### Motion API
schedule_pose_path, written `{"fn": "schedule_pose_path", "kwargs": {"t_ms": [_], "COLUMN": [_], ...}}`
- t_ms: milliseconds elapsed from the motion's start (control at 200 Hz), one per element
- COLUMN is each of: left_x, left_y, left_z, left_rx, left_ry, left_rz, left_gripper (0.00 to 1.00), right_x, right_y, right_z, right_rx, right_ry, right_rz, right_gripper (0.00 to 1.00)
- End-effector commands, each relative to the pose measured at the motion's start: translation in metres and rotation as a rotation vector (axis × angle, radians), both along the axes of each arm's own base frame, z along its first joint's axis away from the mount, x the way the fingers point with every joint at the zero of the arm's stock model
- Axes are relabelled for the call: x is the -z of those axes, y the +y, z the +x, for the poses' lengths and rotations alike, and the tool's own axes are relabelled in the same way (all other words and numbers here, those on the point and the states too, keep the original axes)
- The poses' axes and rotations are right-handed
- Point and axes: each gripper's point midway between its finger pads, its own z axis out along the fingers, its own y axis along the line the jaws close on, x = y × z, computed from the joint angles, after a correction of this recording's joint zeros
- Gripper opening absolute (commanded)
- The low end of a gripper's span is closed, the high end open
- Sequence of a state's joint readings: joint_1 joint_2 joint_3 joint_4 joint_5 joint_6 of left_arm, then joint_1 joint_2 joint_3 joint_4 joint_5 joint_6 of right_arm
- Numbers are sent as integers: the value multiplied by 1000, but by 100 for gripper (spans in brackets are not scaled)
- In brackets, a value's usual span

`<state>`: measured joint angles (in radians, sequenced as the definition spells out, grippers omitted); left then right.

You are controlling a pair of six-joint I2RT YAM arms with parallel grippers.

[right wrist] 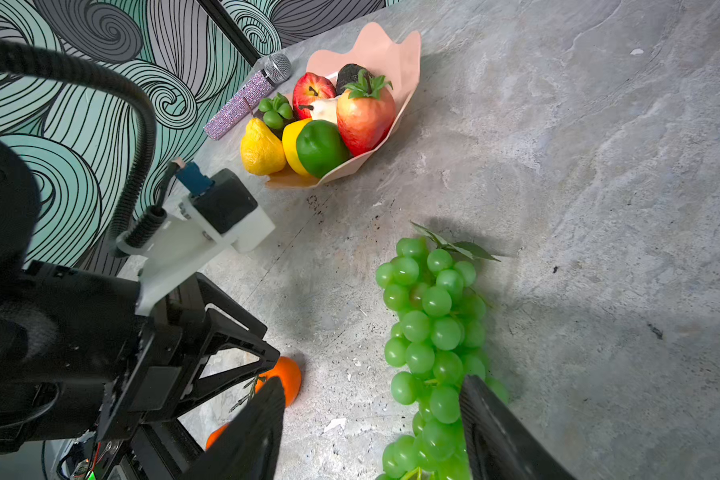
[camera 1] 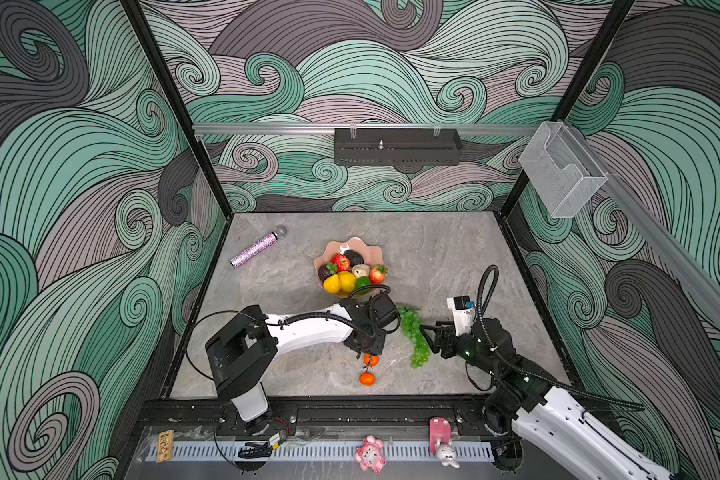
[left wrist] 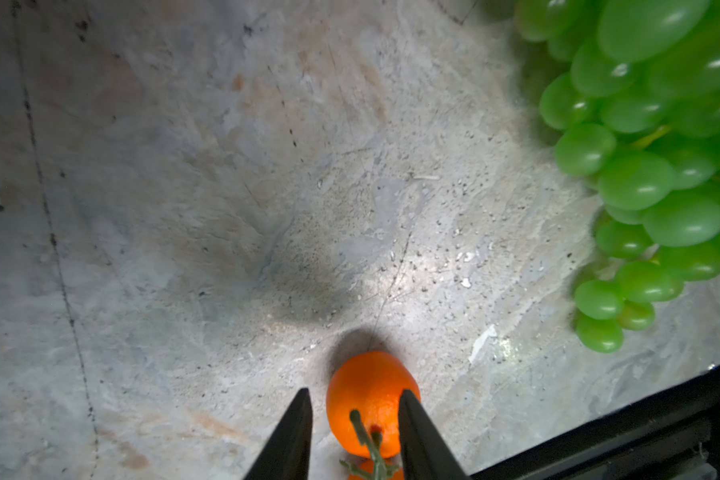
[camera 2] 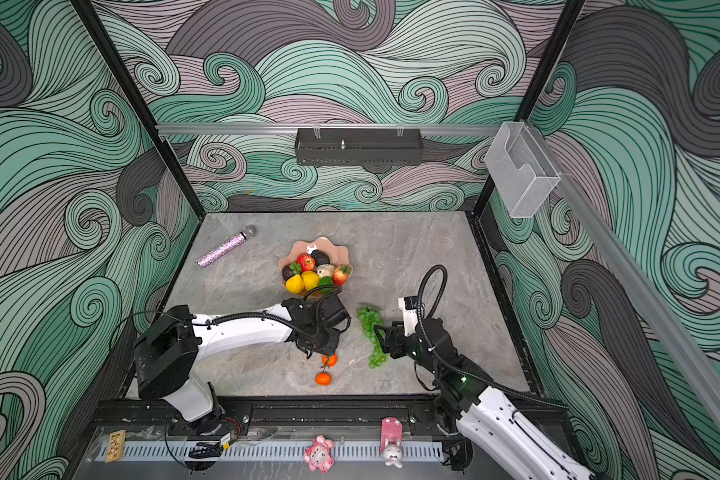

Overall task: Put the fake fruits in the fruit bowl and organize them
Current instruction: 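Lower the left gripper onto the orange tangerines and close on one, then lift the tangerines with the left gripper and carry them over the bowl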

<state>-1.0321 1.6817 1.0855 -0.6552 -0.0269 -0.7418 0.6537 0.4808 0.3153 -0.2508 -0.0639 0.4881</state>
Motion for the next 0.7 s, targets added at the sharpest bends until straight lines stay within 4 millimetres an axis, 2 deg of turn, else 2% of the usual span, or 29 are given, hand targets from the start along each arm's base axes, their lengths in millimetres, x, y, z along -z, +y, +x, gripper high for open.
{"fn": "schedule_pose_path", "kwargs": {"t_ms": [0,165,415,550,695], "left_x": [-5,-4,-17,-34,-76], "left_y": [-11,-13,-17,-19,-25], "left_z": [6,6,8,13,29], "left_rx": [-6,2,42,94,153], "left_ry": [17,21,2,-31,-131], "left_rz": [-25,-23,-42,-29,-39], "left_gripper": [31,13,1,0,0], "right_x": [4,4,6,4,1], "right_y": [1,3,2,1,-4], "right_z": [-2,-1,-1,-1,0], "right_rx": [-5,-9,-7,-2,15], "right_ry": [10,12,12,10,0], "right_rz": [10,7,1,-1,-14], "right_gripper": [67,67,67,67,67]}}
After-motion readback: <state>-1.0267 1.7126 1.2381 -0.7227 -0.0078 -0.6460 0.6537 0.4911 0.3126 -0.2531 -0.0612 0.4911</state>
